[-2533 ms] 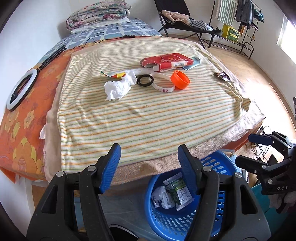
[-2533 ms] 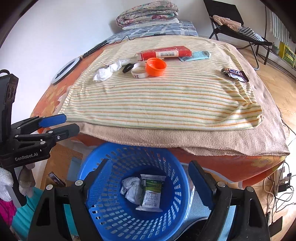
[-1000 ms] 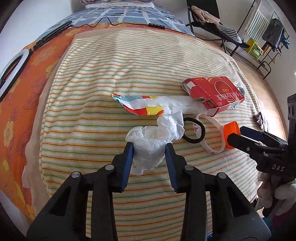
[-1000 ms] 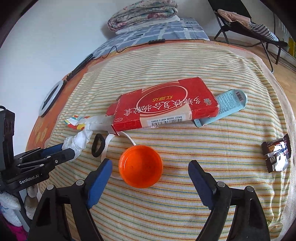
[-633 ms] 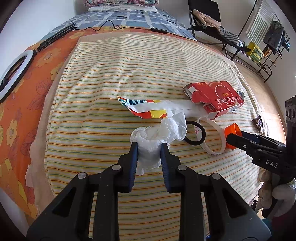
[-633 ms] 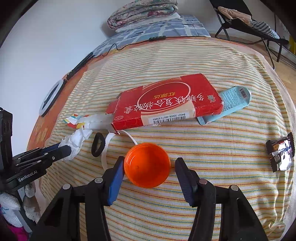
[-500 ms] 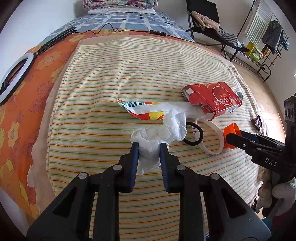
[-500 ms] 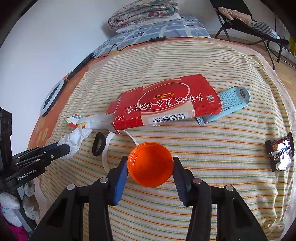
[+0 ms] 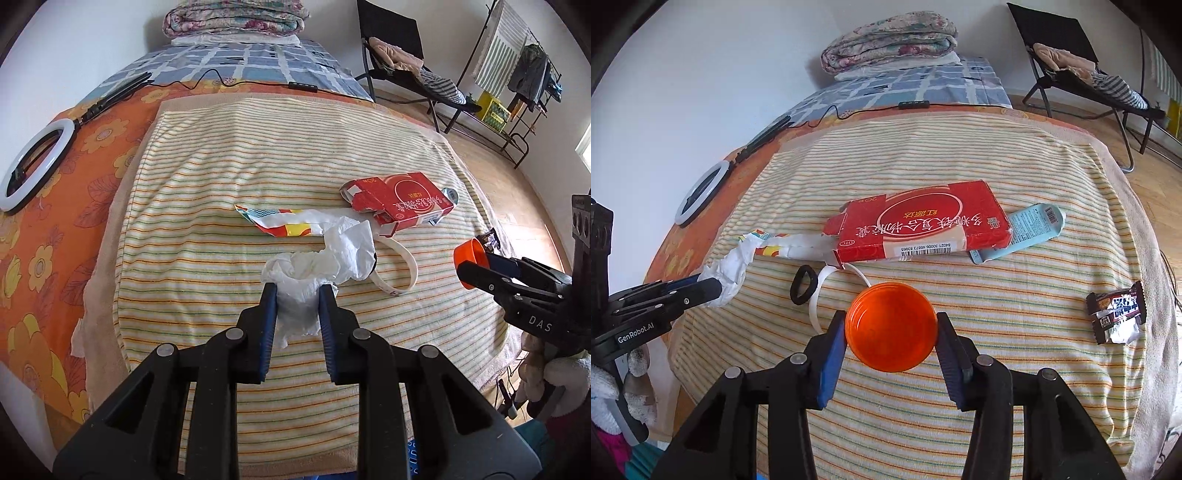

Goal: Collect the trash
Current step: 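Grasp the crumpled white tissue with the left tool while the right tool grasps the orange cap, then carry tissue and orange cap over the blue basket and open both tools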

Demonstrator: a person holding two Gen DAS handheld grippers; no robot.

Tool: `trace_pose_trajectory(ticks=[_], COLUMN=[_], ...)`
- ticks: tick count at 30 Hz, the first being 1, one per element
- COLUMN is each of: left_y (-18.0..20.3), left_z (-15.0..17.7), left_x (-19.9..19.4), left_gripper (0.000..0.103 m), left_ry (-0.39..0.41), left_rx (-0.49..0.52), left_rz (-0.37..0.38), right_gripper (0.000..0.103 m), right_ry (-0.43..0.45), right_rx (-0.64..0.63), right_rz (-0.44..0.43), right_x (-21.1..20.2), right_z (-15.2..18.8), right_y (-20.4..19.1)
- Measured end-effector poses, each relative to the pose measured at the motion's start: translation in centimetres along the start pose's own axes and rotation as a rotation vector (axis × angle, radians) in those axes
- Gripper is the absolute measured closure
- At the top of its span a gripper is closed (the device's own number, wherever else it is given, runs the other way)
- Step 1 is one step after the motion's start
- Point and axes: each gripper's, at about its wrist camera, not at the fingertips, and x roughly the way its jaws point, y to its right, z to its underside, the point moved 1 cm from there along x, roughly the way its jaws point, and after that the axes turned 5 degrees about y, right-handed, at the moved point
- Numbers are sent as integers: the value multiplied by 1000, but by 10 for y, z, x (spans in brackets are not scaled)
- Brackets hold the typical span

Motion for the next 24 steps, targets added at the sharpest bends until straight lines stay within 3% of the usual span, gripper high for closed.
trace_pose_trajectory(ticks=[9,24], left_y=[15,53], left_z=[23,93], left_x=[-41,-85], left_gripper=[81,81], left_ry=[37,27], left_rx=[43,126], left_rz=[42,98], right_gripper=[55,55], right_ry=[57,23], right_rx=[-112,-72], right_rz=[13,-70], right_x=[-48,-96], right_z=[18,87], right_y=[-29,-34])
